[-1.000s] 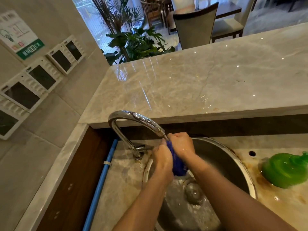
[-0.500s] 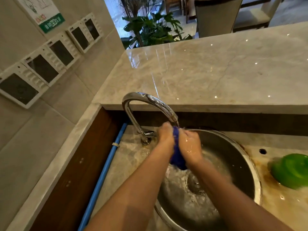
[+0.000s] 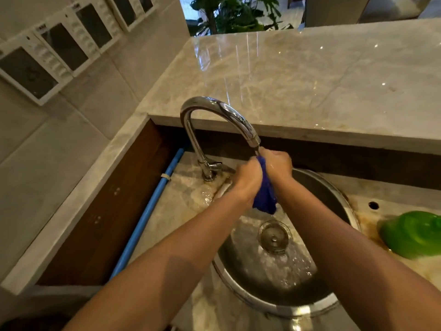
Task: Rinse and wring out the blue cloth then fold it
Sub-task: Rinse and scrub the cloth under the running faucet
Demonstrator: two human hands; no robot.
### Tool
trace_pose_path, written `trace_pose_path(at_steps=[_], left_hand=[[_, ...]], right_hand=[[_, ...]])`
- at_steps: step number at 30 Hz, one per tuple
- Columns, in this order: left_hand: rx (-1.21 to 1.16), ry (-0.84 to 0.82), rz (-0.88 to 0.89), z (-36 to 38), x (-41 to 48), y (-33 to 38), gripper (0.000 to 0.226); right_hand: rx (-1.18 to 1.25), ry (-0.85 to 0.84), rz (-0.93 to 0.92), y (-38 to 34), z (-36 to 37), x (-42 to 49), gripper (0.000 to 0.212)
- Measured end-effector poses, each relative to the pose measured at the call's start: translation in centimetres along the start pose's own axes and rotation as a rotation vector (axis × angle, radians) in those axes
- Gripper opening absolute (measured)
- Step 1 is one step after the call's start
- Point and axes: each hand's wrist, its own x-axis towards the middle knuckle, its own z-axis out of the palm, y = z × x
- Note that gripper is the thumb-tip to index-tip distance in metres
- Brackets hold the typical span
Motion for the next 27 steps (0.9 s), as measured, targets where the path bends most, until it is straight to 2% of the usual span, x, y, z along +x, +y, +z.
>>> trace_pose_path(at_steps=[2,4,6,7,9,11,14,17,20,22,23,25,27], left_hand=[[-0.188,-0.051,-0.056,-0.4,0.1,0.7,0.028],[-0.405,-0.06,-0.08,-0.9,0.4,2.0,0.039],[-0.488,-0.063,-0.035,-1.0,1.1,2.1,0.042],[-0.484,-0.055,-0.024,-1.1,1.2,2.0,0.039],[-0.468,-0.045,-0.007,-1.8,0.9,1.8,0.027],[-0.437,-0.129,-0.016,-3.4,0.9,1.6,0.02],[-0.399,-0.224,-0.106,-5.1,1.1,1.7,0.033],[-0.321,-0.153,-0.151,-3.1,0.6,1.6,0.035],[-0.38,-0.056,-0.059,-0.4,0.5,0.1,0.029],[-0.488,-0.063,-0.098,0.4,0.5,-0.8,0.03],[-0.496,-0.068,-0.124,0.5,0.4,-1.0,0.033],[-0.42,-0.053,-0.133,1.1,0.6,-1.0,0.038],[-0.416,0.003,-0.099,1.3,1.2,-0.1,0.04]], right_hand=[[0.21,-0.156,0.162,1.1,-0.7,0.0,0.029],[0.42,-0.337,0.34,2.8,-1.5,-0.3,0.05],[0.496,-0.486,0.372,4.0,-2.5,-0.5,0.058],[0.512,-0.5,0.356,4.2,-3.1,-0.5,0.057],[0.497,-0.425,0.273,4.0,-3.6,-0.4,0.045],[0.42,-0.335,0.138,3.5,-3.9,0.2,0.033],[0.252,-0.345,-0.039,2.4,-4.5,0.7,0.025],[-0.021,-0.296,-0.233,2.0,-2.5,-0.6,0.012],[-0.155,0.001,-0.493,2.9,1.1,-2.0,0.026],[-0.196,0.117,-0.542,3.0,1.5,-1.0,0.025],[-0.233,0.126,-0.486,2.7,1.0,0.1,0.024],[-0.241,0.114,-0.237,1.8,-0.3,2.6,0.02],[-0.054,-0.038,0.055,1.2,-1.0,3.3,0.019]])
